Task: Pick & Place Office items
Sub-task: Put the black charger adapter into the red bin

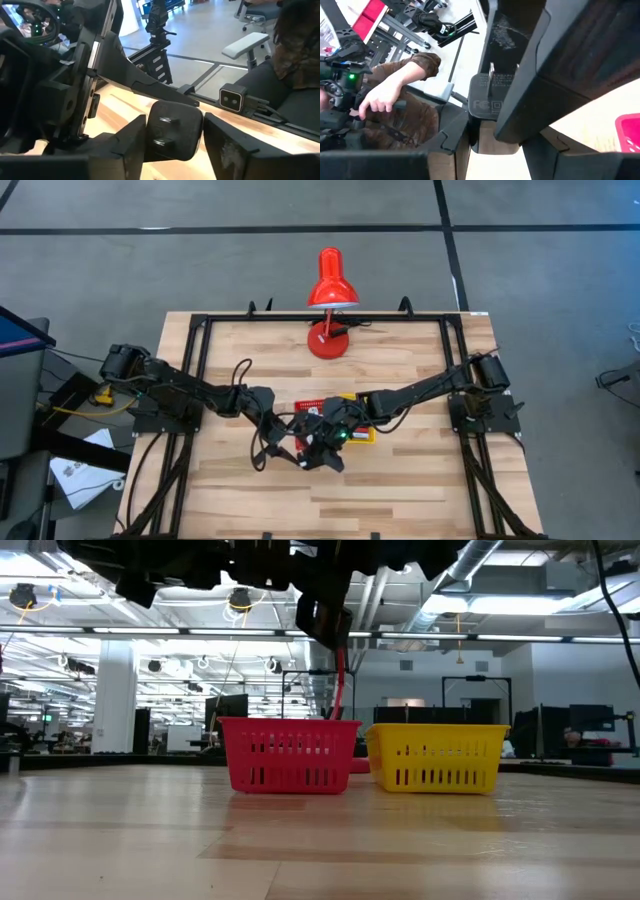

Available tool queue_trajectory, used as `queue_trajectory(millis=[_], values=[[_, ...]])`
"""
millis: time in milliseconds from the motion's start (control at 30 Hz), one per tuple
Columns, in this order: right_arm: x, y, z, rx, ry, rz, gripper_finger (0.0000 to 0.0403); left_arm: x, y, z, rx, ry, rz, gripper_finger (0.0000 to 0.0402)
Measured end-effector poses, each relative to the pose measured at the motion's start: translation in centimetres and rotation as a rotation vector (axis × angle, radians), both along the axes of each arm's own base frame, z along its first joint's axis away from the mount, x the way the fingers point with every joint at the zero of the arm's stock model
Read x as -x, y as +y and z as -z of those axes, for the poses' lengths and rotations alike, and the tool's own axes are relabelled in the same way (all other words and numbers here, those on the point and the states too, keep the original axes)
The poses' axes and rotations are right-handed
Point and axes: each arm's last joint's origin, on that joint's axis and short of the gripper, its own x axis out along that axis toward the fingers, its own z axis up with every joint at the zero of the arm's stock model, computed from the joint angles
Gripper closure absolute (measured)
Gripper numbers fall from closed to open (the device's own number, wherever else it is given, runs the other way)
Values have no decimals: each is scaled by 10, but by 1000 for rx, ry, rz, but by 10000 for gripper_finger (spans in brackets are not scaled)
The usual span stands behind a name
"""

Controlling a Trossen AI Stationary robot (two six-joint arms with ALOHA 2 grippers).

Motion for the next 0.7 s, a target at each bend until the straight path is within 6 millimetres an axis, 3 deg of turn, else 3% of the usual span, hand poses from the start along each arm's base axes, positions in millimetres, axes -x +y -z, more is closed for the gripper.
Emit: queue_trajectory(millis=[133, 333, 600, 700], values=[[-1, 1, -2, -13, -26, -15, 269, 0, 0, -1, 4, -5, 13, 248], [-1, 0, -2, -16, -28, -19, 269, 0, 0, 0, 5, 4, 13, 231], [-1, 0, -2, -3, -37, -22, 269, 0, 0, 0, 2, 6, 13, 253], [-1, 0, -1, -5, -31, -15, 240, 0, 0, 1, 2, 11, 10, 251]])
